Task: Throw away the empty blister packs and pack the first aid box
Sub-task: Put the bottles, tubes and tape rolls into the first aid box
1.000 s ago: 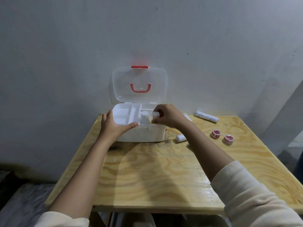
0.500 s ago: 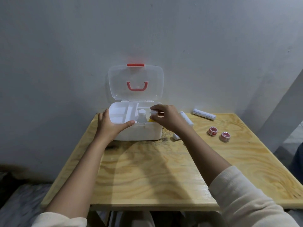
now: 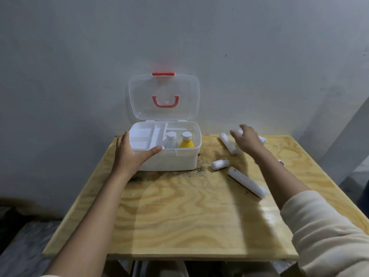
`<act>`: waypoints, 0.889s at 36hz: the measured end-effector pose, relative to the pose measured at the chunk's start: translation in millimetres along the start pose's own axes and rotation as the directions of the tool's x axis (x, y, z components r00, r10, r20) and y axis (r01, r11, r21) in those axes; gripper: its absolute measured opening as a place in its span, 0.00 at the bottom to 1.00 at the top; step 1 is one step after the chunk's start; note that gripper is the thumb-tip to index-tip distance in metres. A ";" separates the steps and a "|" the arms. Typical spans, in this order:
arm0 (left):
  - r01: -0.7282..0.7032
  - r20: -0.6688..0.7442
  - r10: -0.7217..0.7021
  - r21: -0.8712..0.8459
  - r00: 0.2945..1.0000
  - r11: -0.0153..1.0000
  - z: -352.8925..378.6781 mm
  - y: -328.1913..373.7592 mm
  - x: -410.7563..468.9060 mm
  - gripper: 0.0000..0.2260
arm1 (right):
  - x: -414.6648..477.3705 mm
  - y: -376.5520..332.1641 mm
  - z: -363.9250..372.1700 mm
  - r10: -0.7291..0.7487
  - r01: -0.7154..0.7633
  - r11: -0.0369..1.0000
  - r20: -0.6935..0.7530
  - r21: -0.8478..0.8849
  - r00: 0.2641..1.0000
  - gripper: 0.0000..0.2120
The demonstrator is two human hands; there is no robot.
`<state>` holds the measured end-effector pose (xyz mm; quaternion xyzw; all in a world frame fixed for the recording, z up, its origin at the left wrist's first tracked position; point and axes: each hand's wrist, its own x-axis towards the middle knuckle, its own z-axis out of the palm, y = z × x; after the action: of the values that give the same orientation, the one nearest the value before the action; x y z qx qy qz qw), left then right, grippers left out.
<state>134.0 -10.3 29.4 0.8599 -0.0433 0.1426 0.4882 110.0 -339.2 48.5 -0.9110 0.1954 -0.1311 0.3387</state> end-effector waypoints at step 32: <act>0.006 0.023 -0.006 -0.007 1.000 1.000 -2.9 8.1 -4.2 0.38 | 1.0 -8.0 50.1 -0.082 0.169 0.865 0.201 -0.471 0.976 0.20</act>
<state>127.7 -12.2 36.3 0.8598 -0.0469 0.1309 0.4913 131.6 -305.8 17.0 -0.9854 0.1318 -0.0196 0.1056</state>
